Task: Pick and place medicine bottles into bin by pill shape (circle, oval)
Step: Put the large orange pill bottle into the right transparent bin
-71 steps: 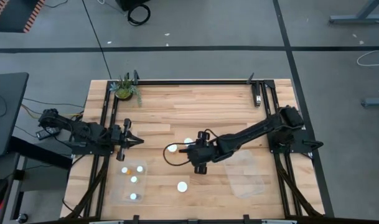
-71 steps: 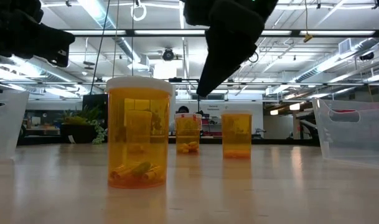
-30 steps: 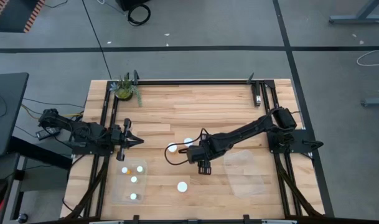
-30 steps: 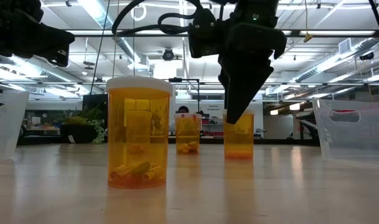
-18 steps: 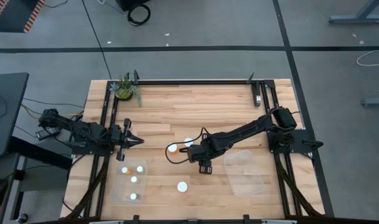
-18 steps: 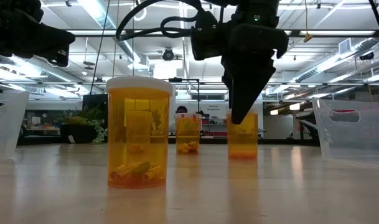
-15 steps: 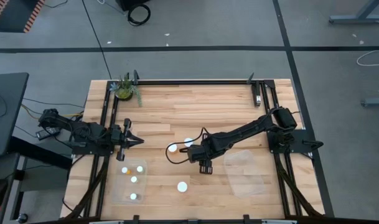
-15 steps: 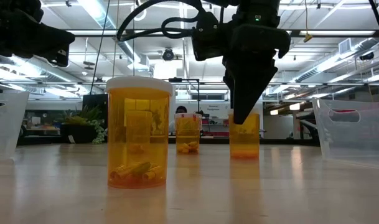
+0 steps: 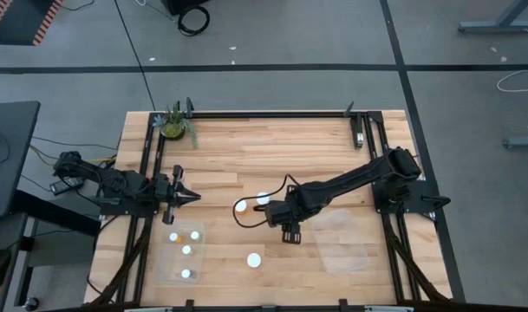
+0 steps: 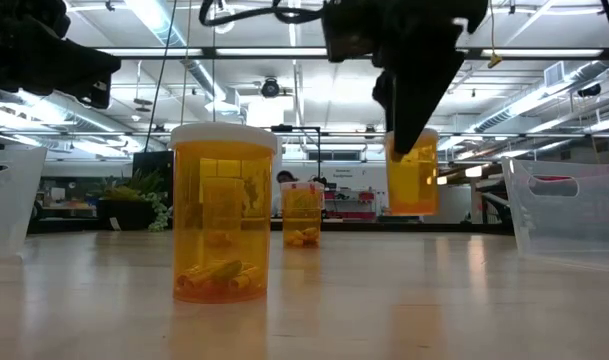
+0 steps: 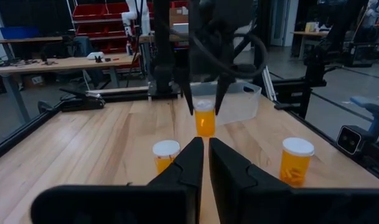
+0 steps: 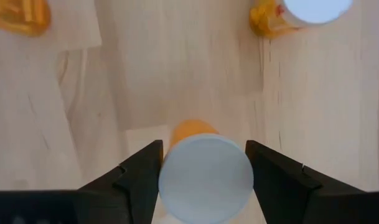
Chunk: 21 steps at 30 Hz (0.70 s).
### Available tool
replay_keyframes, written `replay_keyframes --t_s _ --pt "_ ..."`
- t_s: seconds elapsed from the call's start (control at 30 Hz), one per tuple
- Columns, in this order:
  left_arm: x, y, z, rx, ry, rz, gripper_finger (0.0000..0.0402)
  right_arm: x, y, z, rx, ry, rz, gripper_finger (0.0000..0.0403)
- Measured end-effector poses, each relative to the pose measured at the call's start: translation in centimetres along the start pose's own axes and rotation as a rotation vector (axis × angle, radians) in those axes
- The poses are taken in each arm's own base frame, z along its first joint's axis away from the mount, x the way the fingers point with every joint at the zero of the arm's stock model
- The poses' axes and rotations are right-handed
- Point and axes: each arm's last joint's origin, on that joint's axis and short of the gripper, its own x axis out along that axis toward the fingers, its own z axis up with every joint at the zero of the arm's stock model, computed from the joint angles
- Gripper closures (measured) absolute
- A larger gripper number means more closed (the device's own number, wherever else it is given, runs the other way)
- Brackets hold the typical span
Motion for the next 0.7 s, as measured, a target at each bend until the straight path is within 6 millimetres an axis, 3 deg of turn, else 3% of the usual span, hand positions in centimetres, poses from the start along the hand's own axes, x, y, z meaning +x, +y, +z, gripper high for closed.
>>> replay_keyframes --t_s 0.7 --pt "0.1 0.0 -0.1 0.002 0.007 0.000 0.0369 -7.6 1.5 -3.7 0.065 -0.082 0.089 0.0173"
